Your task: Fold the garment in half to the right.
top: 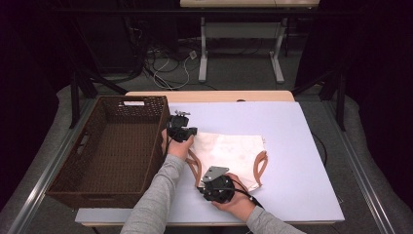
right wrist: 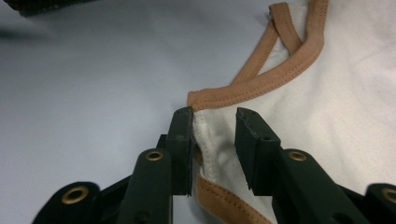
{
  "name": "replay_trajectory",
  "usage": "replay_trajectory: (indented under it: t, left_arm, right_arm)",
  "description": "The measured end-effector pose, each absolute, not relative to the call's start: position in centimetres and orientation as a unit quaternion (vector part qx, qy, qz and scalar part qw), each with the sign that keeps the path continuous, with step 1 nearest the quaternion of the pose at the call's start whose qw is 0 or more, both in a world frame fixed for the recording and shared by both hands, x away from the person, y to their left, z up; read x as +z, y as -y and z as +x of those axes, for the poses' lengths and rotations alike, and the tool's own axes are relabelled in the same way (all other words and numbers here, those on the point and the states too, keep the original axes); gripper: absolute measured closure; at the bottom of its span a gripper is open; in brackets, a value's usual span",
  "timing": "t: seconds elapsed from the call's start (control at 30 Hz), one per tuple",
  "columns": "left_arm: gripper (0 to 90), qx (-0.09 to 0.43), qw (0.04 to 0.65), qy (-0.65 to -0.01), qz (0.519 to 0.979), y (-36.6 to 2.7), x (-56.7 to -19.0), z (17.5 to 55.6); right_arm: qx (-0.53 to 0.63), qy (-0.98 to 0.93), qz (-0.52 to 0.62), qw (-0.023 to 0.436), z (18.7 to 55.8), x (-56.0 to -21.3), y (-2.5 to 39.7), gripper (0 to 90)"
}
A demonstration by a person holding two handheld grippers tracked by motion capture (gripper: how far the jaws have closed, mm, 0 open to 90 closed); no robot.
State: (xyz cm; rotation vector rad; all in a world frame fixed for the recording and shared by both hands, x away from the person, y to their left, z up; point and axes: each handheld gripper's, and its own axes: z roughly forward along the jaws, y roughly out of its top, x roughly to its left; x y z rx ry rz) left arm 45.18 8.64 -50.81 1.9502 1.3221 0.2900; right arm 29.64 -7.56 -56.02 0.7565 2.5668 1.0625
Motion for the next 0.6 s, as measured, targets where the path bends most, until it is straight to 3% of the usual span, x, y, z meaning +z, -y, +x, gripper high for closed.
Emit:
replay_trajectory:
  t: [0.37, 0.6]
  left_arm:
    - [88.5, 0.114, 0.371, -0.515, 0.764, -8.59, -50.82, 45.15]
    - [88.5, 0.116, 0.374, -0.514, 0.763, -8.65, -50.68, 45.09]
  right_arm:
    - [0.361, -0.883, 0.259, 0.147, 29.42, -56.09, 7.43, 84.6]
    - [0.362, -0.88, 0.266, 0.153, 29.26, -56.08, 7.3, 87.8]
